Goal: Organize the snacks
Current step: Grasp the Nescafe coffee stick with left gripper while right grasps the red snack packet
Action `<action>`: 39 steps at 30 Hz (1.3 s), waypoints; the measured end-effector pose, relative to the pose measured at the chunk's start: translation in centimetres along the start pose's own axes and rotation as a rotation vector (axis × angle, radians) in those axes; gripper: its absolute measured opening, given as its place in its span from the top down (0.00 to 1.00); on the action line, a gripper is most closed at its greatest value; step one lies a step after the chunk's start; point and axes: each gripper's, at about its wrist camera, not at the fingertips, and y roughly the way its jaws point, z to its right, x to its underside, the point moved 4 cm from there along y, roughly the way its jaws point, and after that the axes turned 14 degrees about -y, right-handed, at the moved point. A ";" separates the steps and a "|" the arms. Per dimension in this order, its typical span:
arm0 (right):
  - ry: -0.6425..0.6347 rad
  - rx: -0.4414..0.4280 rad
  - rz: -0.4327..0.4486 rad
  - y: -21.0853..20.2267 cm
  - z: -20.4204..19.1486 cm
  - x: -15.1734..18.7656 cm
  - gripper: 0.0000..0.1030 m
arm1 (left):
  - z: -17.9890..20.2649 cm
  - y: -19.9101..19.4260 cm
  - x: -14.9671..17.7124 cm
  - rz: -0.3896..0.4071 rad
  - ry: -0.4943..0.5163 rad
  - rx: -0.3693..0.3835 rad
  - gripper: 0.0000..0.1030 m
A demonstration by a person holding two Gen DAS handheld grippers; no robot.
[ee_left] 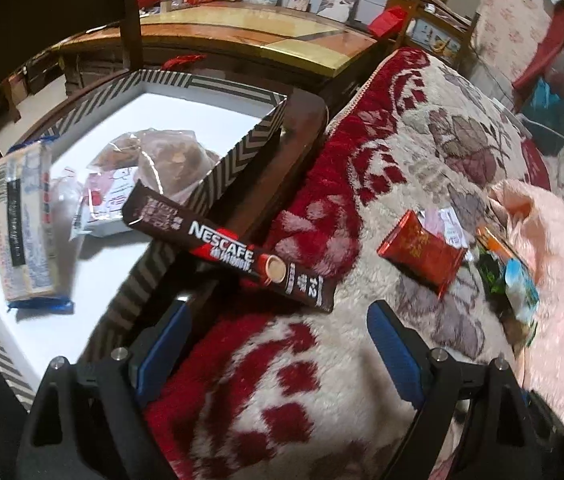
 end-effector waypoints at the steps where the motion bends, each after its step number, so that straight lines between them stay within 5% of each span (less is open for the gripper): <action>1: 0.003 0.001 0.000 0.0 0.1 0.0 0.52 | 0.0 0.3 -0.1 -0.007 -0.011 -0.002 0.12; 19: -0.047 0.015 -0.006 0.5 0.9 -3.4 0.52 | 0.5 4.0 -2.1 -0.058 -0.191 0.045 0.12; 22: -0.085 0.014 0.004 0.6 0.8 -4.9 0.52 | 0.2 3.9 -2.5 -0.053 -0.213 0.078 0.27; 27: -0.218 0.029 0.006 1.8 -0.2 -8.0 0.52 | -0.3 4.4 -2.9 -0.086 -0.187 0.084 0.73; 39: -0.676 0.045 -0.132 8.0 -5.5 -11.1 0.52 | 0.0 3.3 -2.3 -0.112 -0.106 0.135 0.89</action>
